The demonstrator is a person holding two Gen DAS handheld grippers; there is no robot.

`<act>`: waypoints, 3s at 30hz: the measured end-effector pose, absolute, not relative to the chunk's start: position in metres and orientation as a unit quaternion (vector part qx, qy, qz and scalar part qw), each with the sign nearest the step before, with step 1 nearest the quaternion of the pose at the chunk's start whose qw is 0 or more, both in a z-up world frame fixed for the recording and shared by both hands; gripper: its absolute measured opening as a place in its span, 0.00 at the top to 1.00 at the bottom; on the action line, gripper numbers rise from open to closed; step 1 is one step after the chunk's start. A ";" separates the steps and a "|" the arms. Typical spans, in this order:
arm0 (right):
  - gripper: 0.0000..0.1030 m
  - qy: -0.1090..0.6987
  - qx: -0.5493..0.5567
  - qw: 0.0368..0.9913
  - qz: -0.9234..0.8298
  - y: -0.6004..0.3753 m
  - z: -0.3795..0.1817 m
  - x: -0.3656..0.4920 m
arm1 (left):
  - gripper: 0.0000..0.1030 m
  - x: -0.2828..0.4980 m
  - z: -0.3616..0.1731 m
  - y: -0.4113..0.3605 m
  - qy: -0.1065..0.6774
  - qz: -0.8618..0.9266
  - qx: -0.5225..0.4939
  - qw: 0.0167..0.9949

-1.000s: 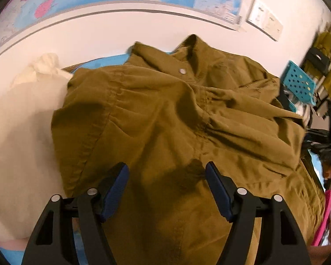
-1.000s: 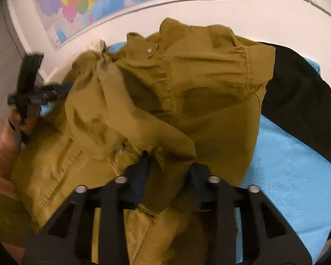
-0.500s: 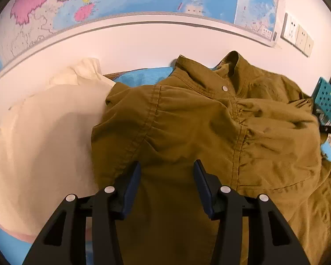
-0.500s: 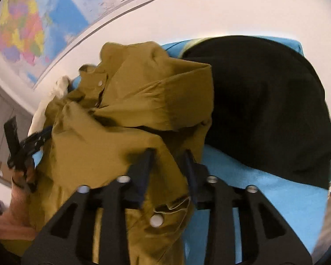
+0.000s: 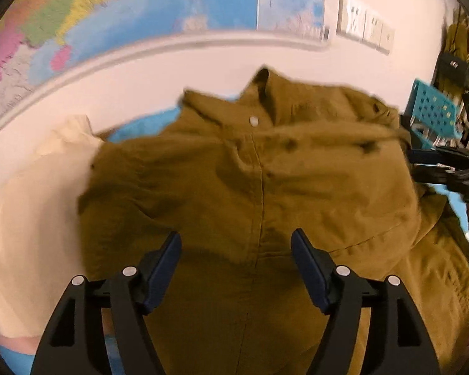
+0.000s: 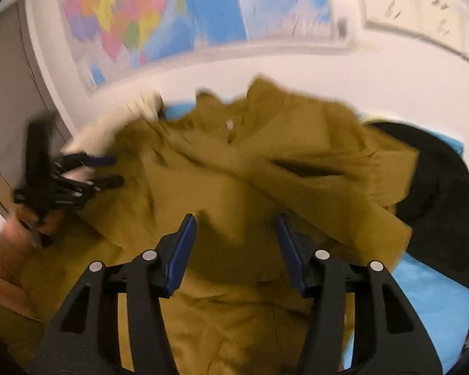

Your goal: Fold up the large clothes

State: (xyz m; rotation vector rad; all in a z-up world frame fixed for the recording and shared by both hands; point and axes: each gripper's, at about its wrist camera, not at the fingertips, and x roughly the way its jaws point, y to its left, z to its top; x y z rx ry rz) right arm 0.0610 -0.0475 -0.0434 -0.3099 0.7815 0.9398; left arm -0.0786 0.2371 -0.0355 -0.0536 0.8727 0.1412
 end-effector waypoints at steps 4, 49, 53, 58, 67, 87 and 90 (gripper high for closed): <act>0.76 0.419 -0.106 0.811 0.395 -0.053 -0.076 0.103 | 0.26 -0.066 -0.059 0.242 0.445 0.093 -0.026 0.890; 0.36 0.415 -0.025 0.794 0.442 -0.120 -0.073 -0.019 | 0.19 -0.188 -0.036 0.189 0.399 0.057 -0.039 0.914; 0.35 0.409 -0.005 0.791 0.454 -0.129 -0.065 -0.027 | 0.18 -0.197 -0.035 0.185 0.397 0.060 -0.041 0.915; 0.33 0.399 0.022 0.788 0.469 -0.155 -0.052 -0.044 | 0.16 -0.227 -0.021 0.194 0.373 0.045 -0.071 0.924; 0.26 0.385 0.061 0.818 0.424 -0.229 -0.046 -0.067 | 0.15 -0.297 -0.020 0.234 0.362 0.066 -0.137 0.920; 0.22 0.424 0.141 0.784 0.431 -0.289 -0.101 -0.089 | 0.14 -0.343 -0.073 0.222 0.415 -0.043 -0.240 0.877; 0.30 0.427 0.145 0.757 0.474 -0.284 -0.101 -0.096 | 0.14 -0.347 -0.074 0.222 0.413 -0.076 -0.270 0.867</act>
